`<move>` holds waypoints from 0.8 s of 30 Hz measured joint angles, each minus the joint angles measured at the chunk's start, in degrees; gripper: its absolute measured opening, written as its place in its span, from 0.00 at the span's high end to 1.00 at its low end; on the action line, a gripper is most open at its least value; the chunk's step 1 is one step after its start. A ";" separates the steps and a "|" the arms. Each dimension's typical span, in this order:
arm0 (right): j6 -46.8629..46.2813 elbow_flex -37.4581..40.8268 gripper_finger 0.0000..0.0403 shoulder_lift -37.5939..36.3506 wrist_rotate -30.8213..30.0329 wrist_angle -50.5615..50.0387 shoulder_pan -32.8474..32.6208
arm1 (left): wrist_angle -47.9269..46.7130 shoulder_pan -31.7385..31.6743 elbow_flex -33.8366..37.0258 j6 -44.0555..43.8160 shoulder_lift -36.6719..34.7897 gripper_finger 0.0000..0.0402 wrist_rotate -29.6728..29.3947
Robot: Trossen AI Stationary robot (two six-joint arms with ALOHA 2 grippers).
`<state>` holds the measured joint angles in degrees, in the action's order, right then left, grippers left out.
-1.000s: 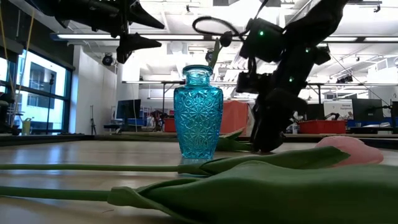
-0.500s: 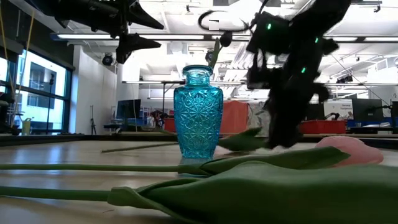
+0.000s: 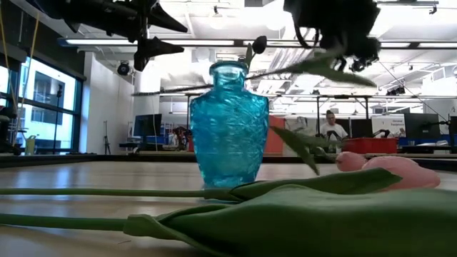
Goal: Sort flowers into vase by color
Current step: Put the top black flower into the transparent vase
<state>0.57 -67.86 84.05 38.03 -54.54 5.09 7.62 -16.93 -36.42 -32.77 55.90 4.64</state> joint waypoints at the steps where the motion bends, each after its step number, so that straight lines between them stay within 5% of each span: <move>1: 0.46 -0.99 0.99 0.00 -0.31 -0.59 0.32 | -0.02 0.00 0.00 0.02 0.02 0.51 0.00; 7: 3.45 -5.19 0.99 0.00 -8.18 -7.50 2.44 | -0.04 0.00 0.00 0.21 0.00 0.51 0.15; 16: 5.36 -7.93 0.99 0.00 -11.16 -15.92 4.59 | -1.18 0.32 -2.11 7.84 0.07 0.51 1.56; 24: 5.61 -14.37 0.99 -0.04 -19.35 -20.24 4.65 | -25.88 5.53 -18.21 28.17 1.92 0.51 2.26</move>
<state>6.18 -82.24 84.01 18.68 -74.78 9.74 -18.26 -11.40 -54.63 -4.60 57.82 6.91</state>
